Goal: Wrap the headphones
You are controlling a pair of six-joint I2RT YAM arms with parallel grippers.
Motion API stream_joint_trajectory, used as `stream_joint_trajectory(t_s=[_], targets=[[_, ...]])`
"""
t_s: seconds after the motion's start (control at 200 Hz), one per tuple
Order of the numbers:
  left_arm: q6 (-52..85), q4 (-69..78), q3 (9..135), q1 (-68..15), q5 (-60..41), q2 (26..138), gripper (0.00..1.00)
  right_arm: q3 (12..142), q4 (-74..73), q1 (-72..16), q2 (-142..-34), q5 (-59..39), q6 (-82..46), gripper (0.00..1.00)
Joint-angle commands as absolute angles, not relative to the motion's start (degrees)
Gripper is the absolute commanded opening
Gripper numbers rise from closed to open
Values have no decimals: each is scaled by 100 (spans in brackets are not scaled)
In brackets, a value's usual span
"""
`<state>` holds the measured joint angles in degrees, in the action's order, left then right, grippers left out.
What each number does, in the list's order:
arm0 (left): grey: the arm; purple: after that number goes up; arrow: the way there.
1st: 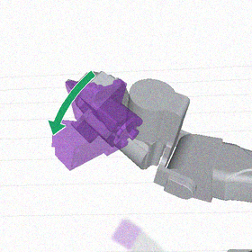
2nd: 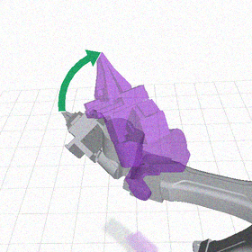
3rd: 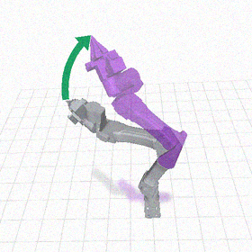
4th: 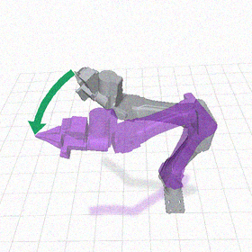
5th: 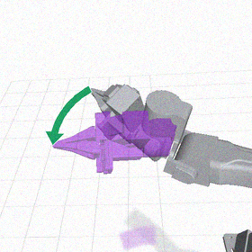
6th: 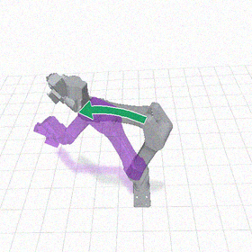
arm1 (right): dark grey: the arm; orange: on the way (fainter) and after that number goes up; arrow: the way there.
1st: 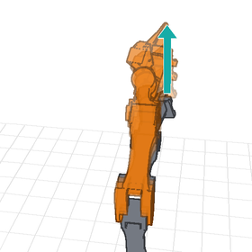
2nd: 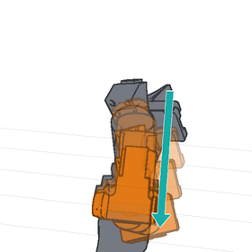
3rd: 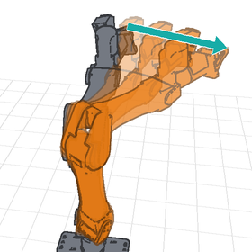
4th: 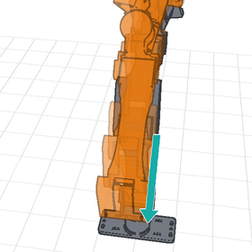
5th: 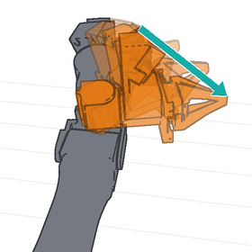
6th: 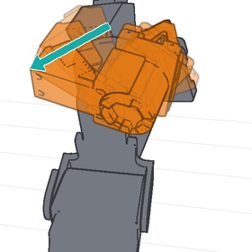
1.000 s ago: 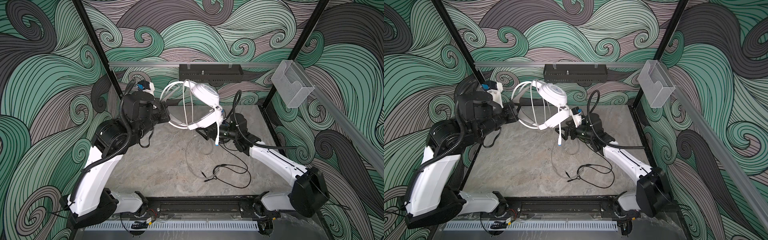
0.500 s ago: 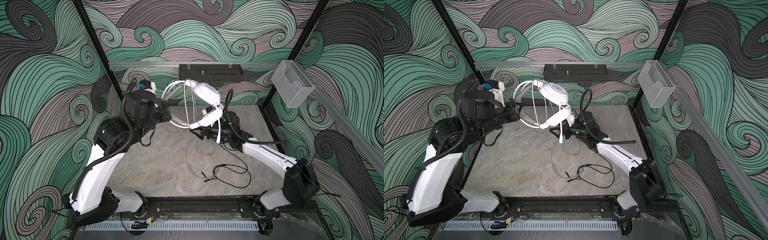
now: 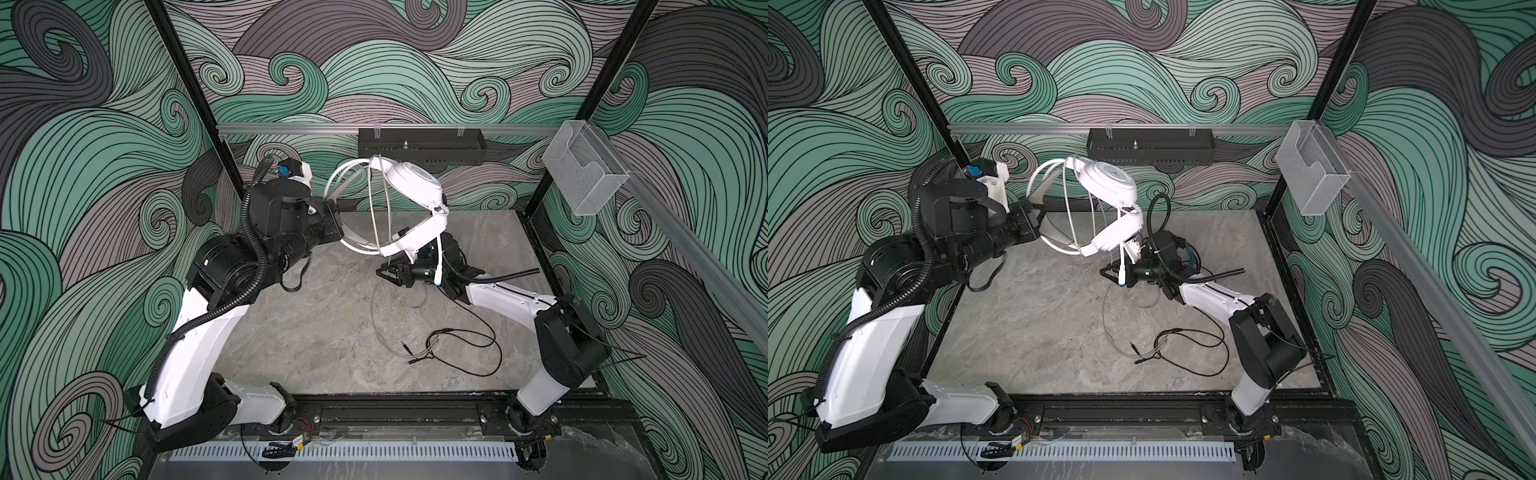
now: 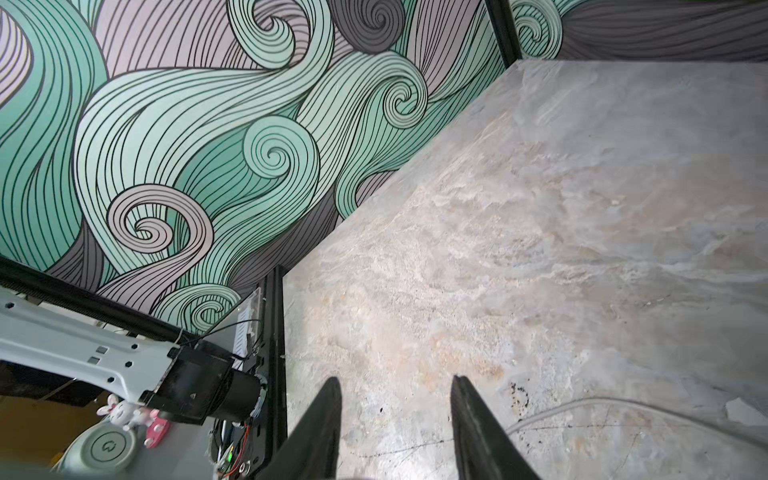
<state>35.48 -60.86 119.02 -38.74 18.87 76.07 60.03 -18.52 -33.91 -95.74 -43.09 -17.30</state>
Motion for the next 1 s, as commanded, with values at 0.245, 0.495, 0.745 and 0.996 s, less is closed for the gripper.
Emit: stream_joint_trajectory(t_s=[0.245, 0.495, 0.745, 0.996], targets=[[3849, -5670, 12171, -3823, 1851, 7611, 0, 5436, -1916, -3480, -9635, -4390, -1460, 31], [3897, -5672, 12085, -3740, 1907, 7551, 0, 5268, -1622, -3489, -9573, -4306, -1230, 15], [4480, -4986, 11279, -3299, 1911, 7336, 0, 5007, -285, -3888, -8584, -3438, -545, 0], [5042, -4088, 10555, -2724, 1685, 7482, 0, 4704, 1079, -4920, -7252, -1817, -83, 0]])
